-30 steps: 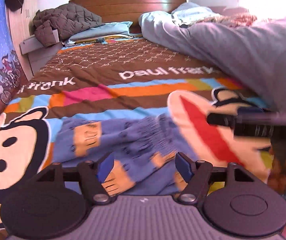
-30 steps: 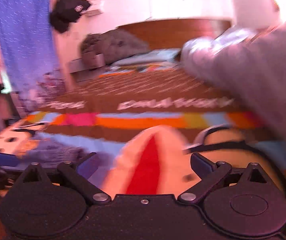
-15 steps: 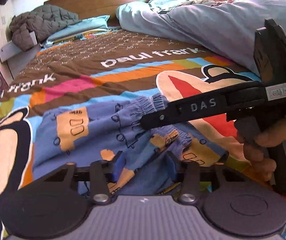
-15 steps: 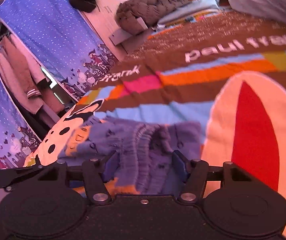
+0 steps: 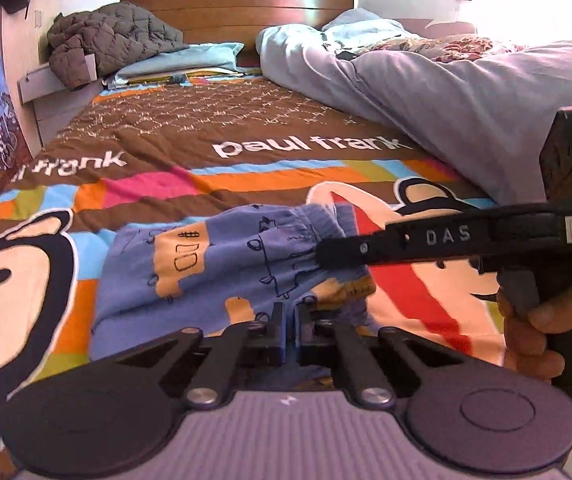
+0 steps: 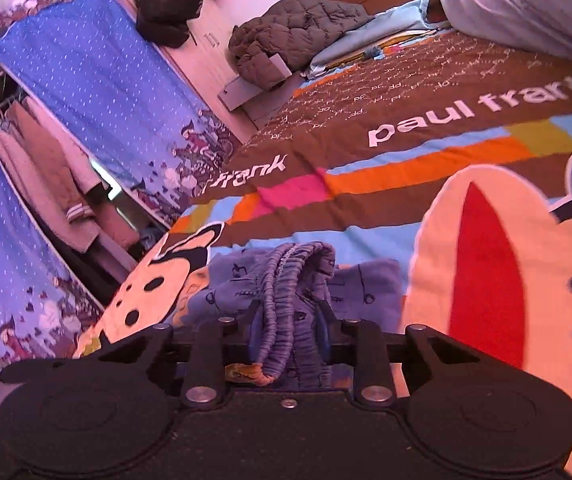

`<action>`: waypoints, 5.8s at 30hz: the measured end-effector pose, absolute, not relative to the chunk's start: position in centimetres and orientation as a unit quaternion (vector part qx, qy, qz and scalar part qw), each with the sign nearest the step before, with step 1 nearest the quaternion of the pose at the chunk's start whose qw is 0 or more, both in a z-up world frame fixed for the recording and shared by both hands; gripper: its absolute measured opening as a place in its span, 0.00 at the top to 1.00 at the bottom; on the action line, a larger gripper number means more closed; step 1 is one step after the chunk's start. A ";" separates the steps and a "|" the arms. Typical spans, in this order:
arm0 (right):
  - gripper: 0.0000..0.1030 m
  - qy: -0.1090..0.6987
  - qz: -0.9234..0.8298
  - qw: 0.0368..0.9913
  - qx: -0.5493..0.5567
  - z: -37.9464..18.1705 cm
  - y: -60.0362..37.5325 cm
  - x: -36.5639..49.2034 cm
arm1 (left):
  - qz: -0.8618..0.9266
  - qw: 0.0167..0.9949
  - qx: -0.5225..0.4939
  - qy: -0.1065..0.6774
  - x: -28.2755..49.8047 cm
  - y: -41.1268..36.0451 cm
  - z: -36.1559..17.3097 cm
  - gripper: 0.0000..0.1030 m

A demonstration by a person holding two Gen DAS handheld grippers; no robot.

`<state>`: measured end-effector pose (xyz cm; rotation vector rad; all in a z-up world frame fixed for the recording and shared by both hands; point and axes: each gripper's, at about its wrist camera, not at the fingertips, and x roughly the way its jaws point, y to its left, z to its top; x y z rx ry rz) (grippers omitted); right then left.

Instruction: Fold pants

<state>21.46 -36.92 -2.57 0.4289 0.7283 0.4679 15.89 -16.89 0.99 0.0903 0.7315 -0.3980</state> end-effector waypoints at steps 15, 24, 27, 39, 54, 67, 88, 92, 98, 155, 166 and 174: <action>0.05 0.292 0.155 0.942 0.051 -2.5 -36.4 19.4 | -0.064 0.928 -0.082 0.359 14.8 -4.7 -0.2 0.38; 0.05 0.266 0.225 0.932 0.104 -1.9 -33.3 18.5 | -0.143 0.890 -0.210 0.379 18.5 -0.4 -5.6 0.43; 0.06 0.285 0.236 0.923 0.102 -0.6 -31.4 21.4 | -0.147 0.881 -0.245 0.376 19.3 0.3 -5.9 0.54; 0.48 0.420 0.310 0.850 -0.072 -2.5 -16.3 34.3 | -0.123 0.868 -0.290 0.384 20.3 1.0 -7.3 0.75; 0.92 0.364 0.271 0.857 -0.244 -3.4 -11.5 32.5 | -0.075 0.891 -0.254 0.369 17.3 -0.6 -5.4 0.87; 0.42 0.367 0.276 0.864 -0.206 -2.0 -13.9 31.5 | -0.061 0.878 -0.265 0.394 17.4 -0.1 -5.8 0.70; 0.05 0.320 0.180 0.930 0.017 -2.8 -29.2 18.4 | 0.036 0.935 -0.155 0.316 10.5 -0.3 -1.7 0.11; 0.02 0.347 0.175 0.920 -0.047 -4.8 -27.9 16.8 | 0.040 0.935 -0.107 0.336 12.1 -2.3 -0.6 0.02; 0.01 0.395 0.178 0.901 0.008 -5.3 -29.7 16.9 | 0.046 0.912 -0.119 0.390 13.2 -4.6 -1.6 0.03; 0.01 0.379 0.187 0.875 0.237 -5.7 -39.9 17.3 | 0.050 0.913 0.058 0.401 19.6 -6.6 0.0 0.00; 0.01 0.382 0.205 0.876 0.210 -7.1 -38.5 20.2 | 0.042 0.913 0.081 0.398 22.3 -6.8 -0.7 0.00; 0.00 0.369 0.222 0.866 0.254 -8.2 -38.2 22.1 | -0.007 0.895 0.011 0.446 23.4 -6.2 -3.7 0.00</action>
